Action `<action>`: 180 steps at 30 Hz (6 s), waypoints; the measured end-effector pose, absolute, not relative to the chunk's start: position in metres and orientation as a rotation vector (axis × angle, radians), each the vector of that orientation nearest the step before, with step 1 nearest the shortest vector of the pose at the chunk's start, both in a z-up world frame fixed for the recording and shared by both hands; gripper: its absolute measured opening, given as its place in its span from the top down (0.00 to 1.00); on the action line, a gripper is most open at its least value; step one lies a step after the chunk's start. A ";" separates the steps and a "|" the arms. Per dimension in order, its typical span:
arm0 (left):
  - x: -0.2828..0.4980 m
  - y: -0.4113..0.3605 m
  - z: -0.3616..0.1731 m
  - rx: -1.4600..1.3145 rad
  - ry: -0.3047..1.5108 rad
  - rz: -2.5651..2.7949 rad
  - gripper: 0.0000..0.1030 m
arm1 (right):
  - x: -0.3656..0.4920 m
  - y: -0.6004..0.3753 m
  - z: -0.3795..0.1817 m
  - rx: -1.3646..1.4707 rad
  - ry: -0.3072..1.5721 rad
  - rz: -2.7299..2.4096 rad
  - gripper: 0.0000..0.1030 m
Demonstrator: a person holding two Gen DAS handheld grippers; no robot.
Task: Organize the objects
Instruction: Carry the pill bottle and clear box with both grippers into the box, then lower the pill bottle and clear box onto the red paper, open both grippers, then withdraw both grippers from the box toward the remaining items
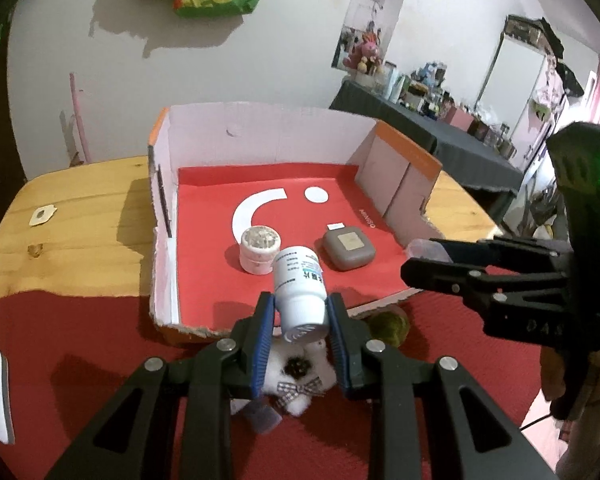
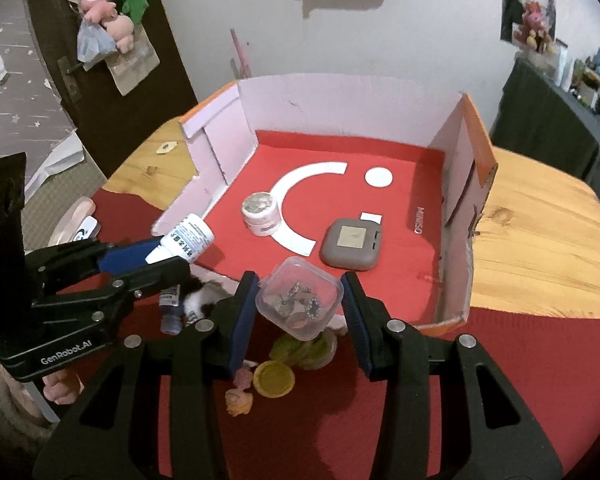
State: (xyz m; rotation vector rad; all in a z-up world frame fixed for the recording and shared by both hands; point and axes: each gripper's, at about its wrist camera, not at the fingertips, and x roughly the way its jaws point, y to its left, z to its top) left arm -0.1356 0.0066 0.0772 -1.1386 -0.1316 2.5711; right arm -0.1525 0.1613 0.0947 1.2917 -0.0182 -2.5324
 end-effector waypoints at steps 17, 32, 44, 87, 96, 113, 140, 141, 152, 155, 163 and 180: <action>-0.180 0.017 0.050 -1.333 0.064 2.425 0.73 | -0.196 0.158 0.051 1.593 0.094 -2.328 0.61; -0.200 0.016 0.036 -1.376 0.070 2.408 0.73 | -0.204 0.158 0.038 1.566 0.116 -2.379 0.61; -0.217 0.020 0.032 -1.353 0.028 2.463 0.73 | -0.216 0.166 0.042 1.434 0.104 -2.532 0.61; -0.223 0.016 0.026 -1.346 -0.054 2.488 0.73 | -0.230 0.171 0.031 1.443 0.116 -2.548 0.60; -0.222 0.015 0.027 -1.342 -0.065 2.477 0.73 | -0.226 0.162 0.033 1.430 0.089 -2.551 0.60; -0.209 0.015 0.035 -1.306 -0.060 2.507 0.64 | -0.203 0.162 0.042 1.416 0.066 -2.570 0.41; -0.145 0.006 0.089 -1.073 -0.048 2.693 0.28 | -0.142 0.162 0.091 1.216 0.038 -2.735 0.20; -0.141 0.007 0.090 -1.065 -0.045 2.699 0.28 | -0.139 0.161 0.092 1.208 0.045 -2.741 0.20; -0.113 0.005 0.098 -1.010 -0.049 2.758 0.19 | -0.114 0.154 0.102 1.146 0.103 -2.816 0.13; -0.106 0.005 0.096 -1.007 -0.044 2.767 0.19 | -0.106 0.152 0.102 1.136 0.102 -2.824 0.13; -0.089 0.004 0.090 -1.013 -0.062 2.761 0.18 | -0.089 0.148 0.098 1.125 0.113 -2.842 0.13; -0.065 -0.003 0.048 -1.135 -0.142 2.704 0.18 | -0.058 0.145 0.050 1.219 0.046 -2.790 0.13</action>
